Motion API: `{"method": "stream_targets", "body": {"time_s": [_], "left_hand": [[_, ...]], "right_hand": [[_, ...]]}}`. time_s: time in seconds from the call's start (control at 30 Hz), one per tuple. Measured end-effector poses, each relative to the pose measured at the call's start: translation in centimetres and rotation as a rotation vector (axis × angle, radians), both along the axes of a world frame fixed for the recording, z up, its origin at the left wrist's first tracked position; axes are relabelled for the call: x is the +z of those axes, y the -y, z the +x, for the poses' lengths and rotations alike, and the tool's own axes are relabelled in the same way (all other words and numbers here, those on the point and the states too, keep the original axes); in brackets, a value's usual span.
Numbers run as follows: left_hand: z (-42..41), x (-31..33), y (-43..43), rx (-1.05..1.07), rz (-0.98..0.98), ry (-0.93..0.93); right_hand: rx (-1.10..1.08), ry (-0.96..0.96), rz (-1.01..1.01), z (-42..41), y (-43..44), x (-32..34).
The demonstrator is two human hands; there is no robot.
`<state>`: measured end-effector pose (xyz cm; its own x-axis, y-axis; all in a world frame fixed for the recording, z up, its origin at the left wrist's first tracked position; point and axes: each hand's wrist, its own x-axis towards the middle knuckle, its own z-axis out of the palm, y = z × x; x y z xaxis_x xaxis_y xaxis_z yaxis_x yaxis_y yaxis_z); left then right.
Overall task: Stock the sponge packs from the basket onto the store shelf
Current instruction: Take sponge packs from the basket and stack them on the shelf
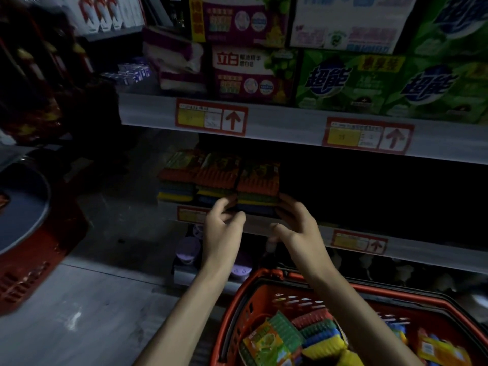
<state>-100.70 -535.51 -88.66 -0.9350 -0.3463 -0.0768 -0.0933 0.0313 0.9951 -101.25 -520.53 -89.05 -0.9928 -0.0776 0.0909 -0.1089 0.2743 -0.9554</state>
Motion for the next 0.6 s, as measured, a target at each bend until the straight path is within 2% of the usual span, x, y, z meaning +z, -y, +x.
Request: {"method": "stream_targets", "body": {"time_s": [0.6], "left_hand": [[0.51,0.59,-0.11,-0.008,-0.009,0.027]], "right_hand": [[-0.016,-0.032,0.088,-0.41,-0.83,0.29]]}}
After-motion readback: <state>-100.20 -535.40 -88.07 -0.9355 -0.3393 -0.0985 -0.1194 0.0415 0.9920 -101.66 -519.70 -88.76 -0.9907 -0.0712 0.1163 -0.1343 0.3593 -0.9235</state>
